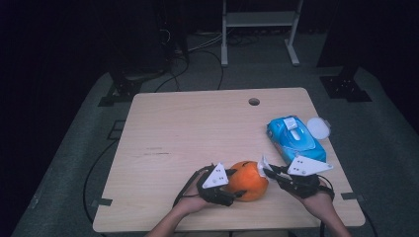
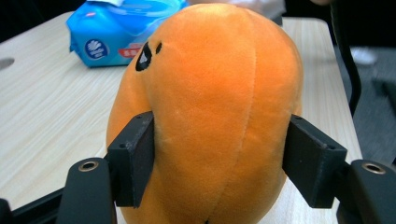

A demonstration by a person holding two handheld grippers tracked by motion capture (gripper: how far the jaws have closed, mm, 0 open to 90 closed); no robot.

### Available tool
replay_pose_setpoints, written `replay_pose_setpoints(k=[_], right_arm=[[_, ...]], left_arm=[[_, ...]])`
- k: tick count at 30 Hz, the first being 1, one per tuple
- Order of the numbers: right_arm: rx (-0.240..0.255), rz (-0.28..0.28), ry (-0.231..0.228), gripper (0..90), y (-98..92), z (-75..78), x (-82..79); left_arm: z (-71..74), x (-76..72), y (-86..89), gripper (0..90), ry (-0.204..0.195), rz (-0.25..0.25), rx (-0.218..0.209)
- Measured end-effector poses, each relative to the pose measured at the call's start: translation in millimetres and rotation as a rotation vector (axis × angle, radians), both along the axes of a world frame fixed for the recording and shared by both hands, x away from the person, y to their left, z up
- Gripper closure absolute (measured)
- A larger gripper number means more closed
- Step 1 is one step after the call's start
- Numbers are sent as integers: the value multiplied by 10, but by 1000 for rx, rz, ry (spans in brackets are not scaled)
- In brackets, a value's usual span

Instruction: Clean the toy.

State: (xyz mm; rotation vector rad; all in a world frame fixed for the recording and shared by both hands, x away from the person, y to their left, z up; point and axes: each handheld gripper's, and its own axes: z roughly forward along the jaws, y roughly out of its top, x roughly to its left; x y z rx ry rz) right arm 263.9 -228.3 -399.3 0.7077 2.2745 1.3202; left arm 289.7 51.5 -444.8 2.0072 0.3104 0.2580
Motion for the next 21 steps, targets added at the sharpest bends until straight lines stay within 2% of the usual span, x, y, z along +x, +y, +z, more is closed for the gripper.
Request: replay_pose_setpoints(k=[4,6,8,10,15,21], right_arm=[[8,43,-10,801,126,41,-58],[7,83,-15,800,237,65,-101],[-18,114,-33,800,347,78,-142],[-34,117,-43,801,388,82,-153],[-11,73,-28,800,245,49,-66],[-25,0,-15,800,66,-15,9]], left_arm=[[-5,38,17,314,45,29,-23],[-14,42,13,314,45,30,-26],[-14,35,14,315,43,29,-24],[-14,40,28,317,44,26,-24],[-15,58,42,319,53,22,-32],[-27,78,67,318,63,19,-44]])
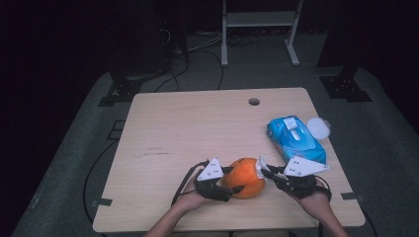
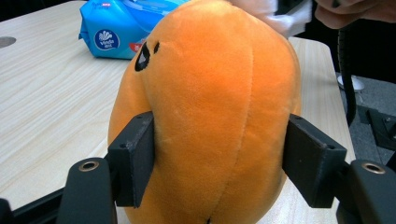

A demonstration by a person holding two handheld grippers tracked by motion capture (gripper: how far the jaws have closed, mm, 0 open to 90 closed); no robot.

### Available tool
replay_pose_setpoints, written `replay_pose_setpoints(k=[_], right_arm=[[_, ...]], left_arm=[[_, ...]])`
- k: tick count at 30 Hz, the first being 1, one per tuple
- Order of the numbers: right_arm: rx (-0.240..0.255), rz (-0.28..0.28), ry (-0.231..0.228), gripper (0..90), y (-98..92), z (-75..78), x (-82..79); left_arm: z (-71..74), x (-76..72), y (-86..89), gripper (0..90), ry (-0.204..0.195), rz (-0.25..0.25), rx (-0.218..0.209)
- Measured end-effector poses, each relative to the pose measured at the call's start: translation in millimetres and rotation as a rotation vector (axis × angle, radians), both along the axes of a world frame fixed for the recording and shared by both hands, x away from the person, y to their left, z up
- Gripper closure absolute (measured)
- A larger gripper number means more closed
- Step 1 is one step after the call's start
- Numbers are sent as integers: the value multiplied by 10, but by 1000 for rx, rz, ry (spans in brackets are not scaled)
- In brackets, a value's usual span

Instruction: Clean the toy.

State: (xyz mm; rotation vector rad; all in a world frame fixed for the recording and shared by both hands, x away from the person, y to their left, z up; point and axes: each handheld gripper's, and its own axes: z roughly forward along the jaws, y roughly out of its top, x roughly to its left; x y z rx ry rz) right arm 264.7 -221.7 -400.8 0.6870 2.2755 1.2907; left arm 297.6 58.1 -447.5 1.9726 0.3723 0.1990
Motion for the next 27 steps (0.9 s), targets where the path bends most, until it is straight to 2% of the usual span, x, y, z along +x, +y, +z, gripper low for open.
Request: replay_pose_setpoints(k=[2,6,10,13,15,20,23,25,27], right_arm=[[0,-15,11,801,-33,-26,14],[-18,-8,3,801,-3,-15,-13],[-11,19,-6,801,99,11,-66],[-16,66,-17,800,239,44,-121],[-32,73,-30,800,279,52,-135],[-13,49,-13,800,160,27,-68],[-4,50,6,800,109,-5,-49],[-12,51,1,800,113,-7,-57],[-16,49,-1,800,106,-3,-54]], left_arm=[[-2,2,2,318,0,-1,0],[-4,9,13,312,3,6,2],[-24,43,24,306,32,26,-21],[-30,55,33,306,38,32,-27],[-27,57,45,306,36,32,-24],[-14,51,41,302,26,21,-24],[-24,48,37,230,9,-16,-28],[-17,57,49,178,-9,-23,-20],[-25,79,63,132,-8,-18,-15]])
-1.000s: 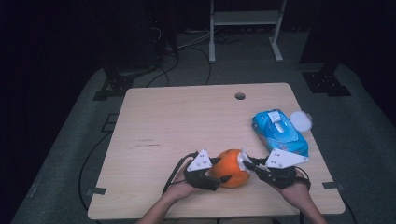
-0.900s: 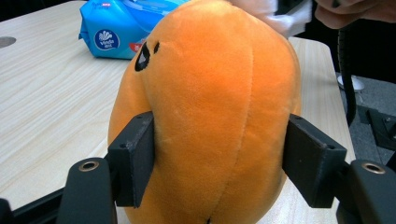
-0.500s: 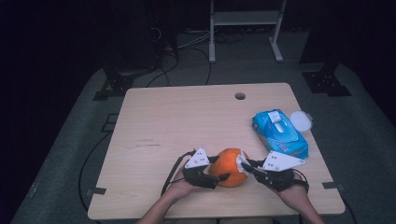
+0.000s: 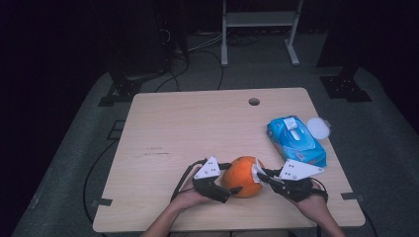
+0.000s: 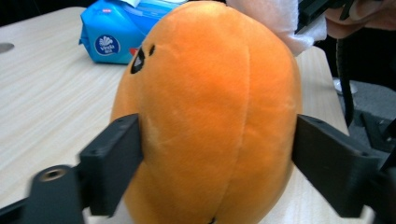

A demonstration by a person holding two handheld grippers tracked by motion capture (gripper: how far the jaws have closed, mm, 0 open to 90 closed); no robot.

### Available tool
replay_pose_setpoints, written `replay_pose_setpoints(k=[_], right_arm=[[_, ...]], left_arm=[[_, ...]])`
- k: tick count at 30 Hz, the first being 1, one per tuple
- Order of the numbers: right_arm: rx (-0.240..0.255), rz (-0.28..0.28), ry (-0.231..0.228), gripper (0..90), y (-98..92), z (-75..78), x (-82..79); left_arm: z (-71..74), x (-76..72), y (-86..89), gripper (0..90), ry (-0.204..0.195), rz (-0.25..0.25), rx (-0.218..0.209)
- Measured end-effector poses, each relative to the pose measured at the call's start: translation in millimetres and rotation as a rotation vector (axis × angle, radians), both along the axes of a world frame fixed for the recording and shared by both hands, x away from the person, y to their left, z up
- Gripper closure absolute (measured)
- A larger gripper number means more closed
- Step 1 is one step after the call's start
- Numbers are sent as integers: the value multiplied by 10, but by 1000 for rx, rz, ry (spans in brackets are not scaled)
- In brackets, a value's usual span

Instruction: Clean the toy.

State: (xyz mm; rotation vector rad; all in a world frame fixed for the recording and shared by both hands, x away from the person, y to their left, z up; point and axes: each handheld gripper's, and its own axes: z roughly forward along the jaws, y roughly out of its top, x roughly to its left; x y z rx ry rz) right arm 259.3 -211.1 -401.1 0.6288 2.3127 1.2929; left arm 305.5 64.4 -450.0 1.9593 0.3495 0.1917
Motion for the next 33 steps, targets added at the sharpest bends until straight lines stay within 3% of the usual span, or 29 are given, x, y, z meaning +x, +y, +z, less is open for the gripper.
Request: replay_pose_setpoints(k=[2,6,12,15,19,23,28,31,33], right_arm=[[12,-7,8,800,-9,0,10],[9,21,-5,800,117,11,-44],[16,36,-8,800,138,40,-35],[12,-4,-5,800,16,21,22],[6,-81,33,800,-156,-77,115],[27,-70,10,800,-91,-11,68],[101,-53,-7,800,-82,86,57],[93,-56,19,800,-66,21,97],[76,-54,21,800,-29,9,86]], left_arm=[[-55,28,-21,95,22,-6,25],[-102,13,-48,93,3,-14,59],[-67,-8,-4,249,-19,-7,65],[-64,-3,-2,260,-16,-7,62],[-60,-1,0,270,-4,-1,50],[74,-13,15,306,12,1,46],[316,-65,149,311,-18,6,-12],[336,-67,178,313,-26,10,18],[306,-48,185,317,-5,12,27]])
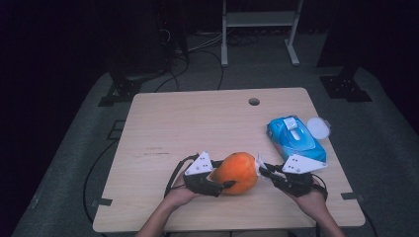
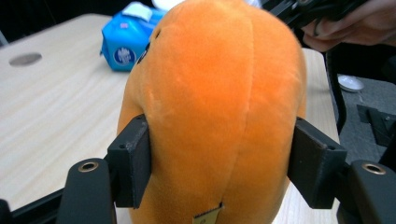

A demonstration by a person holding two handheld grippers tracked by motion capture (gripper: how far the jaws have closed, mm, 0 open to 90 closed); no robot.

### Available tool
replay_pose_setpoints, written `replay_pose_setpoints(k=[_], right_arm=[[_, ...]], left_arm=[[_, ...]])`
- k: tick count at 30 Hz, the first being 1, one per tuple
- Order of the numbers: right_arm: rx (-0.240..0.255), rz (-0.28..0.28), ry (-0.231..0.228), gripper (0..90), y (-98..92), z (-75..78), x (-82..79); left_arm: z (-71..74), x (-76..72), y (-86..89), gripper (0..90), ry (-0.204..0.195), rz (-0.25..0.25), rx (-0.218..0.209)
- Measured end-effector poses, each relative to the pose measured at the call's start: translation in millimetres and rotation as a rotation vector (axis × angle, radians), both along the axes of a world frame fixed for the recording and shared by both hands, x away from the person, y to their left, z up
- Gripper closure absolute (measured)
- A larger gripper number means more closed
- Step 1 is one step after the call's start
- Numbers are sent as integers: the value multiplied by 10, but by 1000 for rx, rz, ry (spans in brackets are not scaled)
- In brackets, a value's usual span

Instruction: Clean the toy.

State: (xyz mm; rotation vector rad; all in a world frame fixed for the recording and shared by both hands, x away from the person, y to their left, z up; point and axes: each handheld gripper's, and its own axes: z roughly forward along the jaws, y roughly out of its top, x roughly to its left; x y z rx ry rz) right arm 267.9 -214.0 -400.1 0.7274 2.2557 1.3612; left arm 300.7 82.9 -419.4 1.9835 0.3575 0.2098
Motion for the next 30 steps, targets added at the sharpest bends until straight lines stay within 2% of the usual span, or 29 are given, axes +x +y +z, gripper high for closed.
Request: replay_pose_setpoints(k=[2,4,6,8,11,14,16,19,21,24,26,28,30], right_arm=[[6,6,2,800,28,30,-27],[21,42,-6,800,88,83,-80],[3,69,-20,799,171,113,-128],[-21,70,-33,799,197,108,-132],[-8,46,-1,800,106,45,-59],[-36,34,21,800,88,-29,-29],[-47,43,20,799,129,-28,-51],[-18,86,-7,799,205,54,-110],[-40,91,-28,799,248,80,-127],[-45,68,-19,799,195,30,-85],[-75,33,-21,799,138,-13,-47],[-74,2,11,799,55,-74,4],[-63,-1,24,798,44,-93,5]], left_arm=[[-16,19,3,322,11,12,15],[-30,30,-10,321,11,23,24],[-41,31,-19,321,20,16,27],[-36,29,-2,322,19,12,18],[11,17,23,321,22,9,-10],[6,3,0,321,4,9,35],[-43,11,-18,321,17,8,61],[-49,-1,-49,322,5,-9,68],[-41,-9,-58,321,-2,-11,77],[-52,1,-37,320,5,-12,70],[-62,7,-15,320,2,-15,66],[-79,14,-8,308,4,-14,57],[-103,24,-36,294,12,-8,55]])
